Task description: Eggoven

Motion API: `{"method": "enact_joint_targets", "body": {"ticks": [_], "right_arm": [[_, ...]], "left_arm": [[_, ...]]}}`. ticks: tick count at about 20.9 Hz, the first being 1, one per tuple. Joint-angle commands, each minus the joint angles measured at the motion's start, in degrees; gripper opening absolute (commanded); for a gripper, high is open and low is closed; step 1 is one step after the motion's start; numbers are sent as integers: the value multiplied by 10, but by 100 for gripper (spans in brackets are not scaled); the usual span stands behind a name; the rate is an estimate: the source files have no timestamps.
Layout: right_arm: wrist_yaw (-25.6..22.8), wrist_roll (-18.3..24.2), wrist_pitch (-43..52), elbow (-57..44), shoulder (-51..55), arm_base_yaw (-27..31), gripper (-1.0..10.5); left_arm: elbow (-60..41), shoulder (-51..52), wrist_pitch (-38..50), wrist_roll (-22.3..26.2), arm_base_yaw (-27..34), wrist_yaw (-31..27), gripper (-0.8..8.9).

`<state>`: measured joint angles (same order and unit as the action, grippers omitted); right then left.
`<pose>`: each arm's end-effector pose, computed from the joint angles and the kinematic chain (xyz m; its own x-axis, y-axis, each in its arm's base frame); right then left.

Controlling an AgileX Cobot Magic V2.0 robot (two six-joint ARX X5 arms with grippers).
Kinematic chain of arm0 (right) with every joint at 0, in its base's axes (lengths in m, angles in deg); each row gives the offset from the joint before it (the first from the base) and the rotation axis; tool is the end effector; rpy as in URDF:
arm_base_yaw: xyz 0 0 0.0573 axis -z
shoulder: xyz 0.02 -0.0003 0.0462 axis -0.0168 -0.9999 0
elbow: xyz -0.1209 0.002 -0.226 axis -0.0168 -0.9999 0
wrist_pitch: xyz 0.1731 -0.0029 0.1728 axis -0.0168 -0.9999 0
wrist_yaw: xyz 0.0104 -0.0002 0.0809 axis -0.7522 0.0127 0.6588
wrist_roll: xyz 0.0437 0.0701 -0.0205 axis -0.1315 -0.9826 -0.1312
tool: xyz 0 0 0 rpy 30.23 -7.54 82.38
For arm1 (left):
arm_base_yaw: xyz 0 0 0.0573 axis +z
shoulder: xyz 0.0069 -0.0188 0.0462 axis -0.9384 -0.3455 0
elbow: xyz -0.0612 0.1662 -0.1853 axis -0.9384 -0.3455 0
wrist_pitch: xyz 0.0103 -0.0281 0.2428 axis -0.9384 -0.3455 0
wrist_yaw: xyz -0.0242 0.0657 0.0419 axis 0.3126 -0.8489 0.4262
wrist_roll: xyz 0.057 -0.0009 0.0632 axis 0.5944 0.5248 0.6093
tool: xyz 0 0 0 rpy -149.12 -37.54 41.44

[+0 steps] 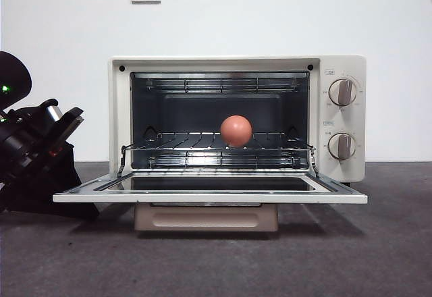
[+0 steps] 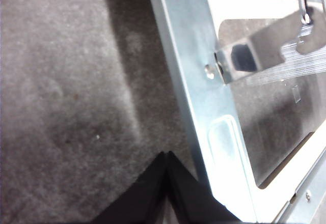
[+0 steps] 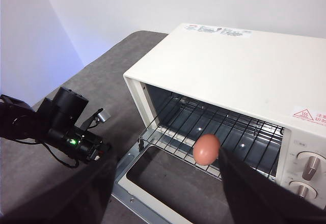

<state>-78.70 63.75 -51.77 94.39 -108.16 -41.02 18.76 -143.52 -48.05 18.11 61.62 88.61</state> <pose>0.1413 0.1208 0.3752 0.7186 0.6329 -0.2881 -0.5811 0.7741 0.2512 0.2903 -0.0893 0.0917 0.3076 -0.7063 -0.6376 0.3267 0.7077 -0.6264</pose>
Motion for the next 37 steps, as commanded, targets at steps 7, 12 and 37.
{"method": "enact_joint_targets", "body": {"ticks": [7,12,37], "right_arm": [[-14,5,-3,9,-3,-4,323],[-15,5,-10,9,-3,-4,323],[-13,5,-75,-12,1,-4,257]], "left_arm": [[3,-11,72,-52,13,173,6],[3,23,170,-138,34,193,6],[3,379,33,-153,-39,-53,6]]}}
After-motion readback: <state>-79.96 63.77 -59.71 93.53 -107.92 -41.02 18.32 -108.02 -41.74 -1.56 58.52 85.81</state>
